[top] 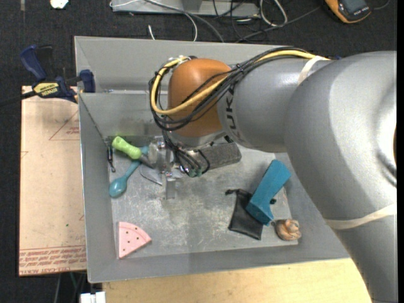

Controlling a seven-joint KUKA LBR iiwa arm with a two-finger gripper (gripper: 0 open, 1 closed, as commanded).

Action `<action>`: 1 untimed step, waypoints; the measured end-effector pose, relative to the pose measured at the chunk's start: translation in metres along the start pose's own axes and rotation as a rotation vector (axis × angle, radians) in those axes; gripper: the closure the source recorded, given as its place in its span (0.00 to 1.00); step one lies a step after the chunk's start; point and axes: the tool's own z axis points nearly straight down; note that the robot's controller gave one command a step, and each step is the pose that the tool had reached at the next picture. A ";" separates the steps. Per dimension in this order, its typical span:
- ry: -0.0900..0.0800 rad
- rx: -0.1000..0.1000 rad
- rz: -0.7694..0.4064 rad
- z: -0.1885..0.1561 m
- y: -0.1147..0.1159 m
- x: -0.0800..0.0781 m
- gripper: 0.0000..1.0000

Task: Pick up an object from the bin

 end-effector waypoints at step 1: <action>0.002 0.002 -0.027 0.001 -0.064 0.038 0.00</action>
Offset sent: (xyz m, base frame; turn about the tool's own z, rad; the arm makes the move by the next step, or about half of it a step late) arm -0.0219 -0.0660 0.0170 0.0423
